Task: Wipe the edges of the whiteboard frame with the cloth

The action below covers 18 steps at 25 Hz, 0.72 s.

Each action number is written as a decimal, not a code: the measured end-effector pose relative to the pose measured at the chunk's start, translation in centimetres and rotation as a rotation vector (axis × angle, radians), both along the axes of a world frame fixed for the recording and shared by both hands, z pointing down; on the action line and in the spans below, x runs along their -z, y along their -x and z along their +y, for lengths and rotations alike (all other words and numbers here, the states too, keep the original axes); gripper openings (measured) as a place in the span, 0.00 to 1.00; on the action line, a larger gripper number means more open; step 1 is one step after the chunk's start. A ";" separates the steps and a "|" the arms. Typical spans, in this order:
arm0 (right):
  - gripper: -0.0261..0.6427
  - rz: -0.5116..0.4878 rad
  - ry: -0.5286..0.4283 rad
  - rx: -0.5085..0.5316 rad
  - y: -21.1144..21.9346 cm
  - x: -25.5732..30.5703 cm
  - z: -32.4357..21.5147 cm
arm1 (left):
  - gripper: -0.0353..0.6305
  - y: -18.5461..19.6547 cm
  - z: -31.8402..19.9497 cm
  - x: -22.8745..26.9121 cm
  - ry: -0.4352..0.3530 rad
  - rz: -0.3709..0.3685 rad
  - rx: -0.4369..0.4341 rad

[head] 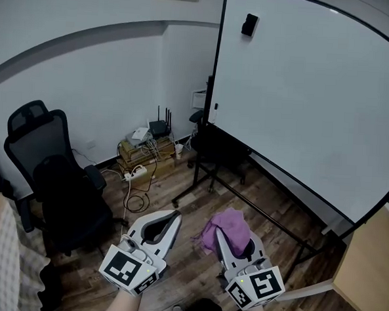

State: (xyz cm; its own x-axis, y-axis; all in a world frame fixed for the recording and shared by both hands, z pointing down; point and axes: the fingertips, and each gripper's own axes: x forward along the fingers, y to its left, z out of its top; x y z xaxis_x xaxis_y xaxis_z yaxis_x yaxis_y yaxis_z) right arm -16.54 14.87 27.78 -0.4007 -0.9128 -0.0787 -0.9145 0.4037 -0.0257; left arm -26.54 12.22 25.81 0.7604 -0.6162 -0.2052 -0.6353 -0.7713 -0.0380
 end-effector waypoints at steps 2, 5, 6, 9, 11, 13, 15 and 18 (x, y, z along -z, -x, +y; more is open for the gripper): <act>0.21 -0.005 0.004 -0.005 0.0 -0.2 -1.0 | 0.08 0.1 -0.9 -0.3 0.002 0.000 -0.003; 0.21 -0.006 0.013 -0.002 0.3 -0.8 -2.8 | 0.08 0.5 -2.6 -0.8 0.013 0.003 0.000; 0.21 -0.004 0.014 0.003 0.5 -0.9 -3.5 | 0.08 0.6 -3.3 -1.0 0.016 0.003 0.003; 0.21 -0.005 0.017 0.019 0.8 -1.1 -5.9 | 0.08 0.8 -5.5 -1.1 0.018 0.003 0.015; 0.21 -0.008 0.017 0.027 0.8 -0.8 -7.8 | 0.08 0.9 -7.2 -0.9 0.020 0.004 0.025; 0.21 -0.008 0.015 0.036 0.8 -0.5 -10.0 | 0.08 0.9 -9.3 -0.7 0.019 0.004 0.034; 0.21 -0.004 0.017 0.048 0.7 -0.5 -12.3 | 0.08 0.9 -11.4 -0.6 0.016 0.005 0.046; 0.21 -0.004 0.026 0.065 0.3 -0.5 -15.8 | 0.08 0.5 -14.7 -0.4 0.018 0.003 0.065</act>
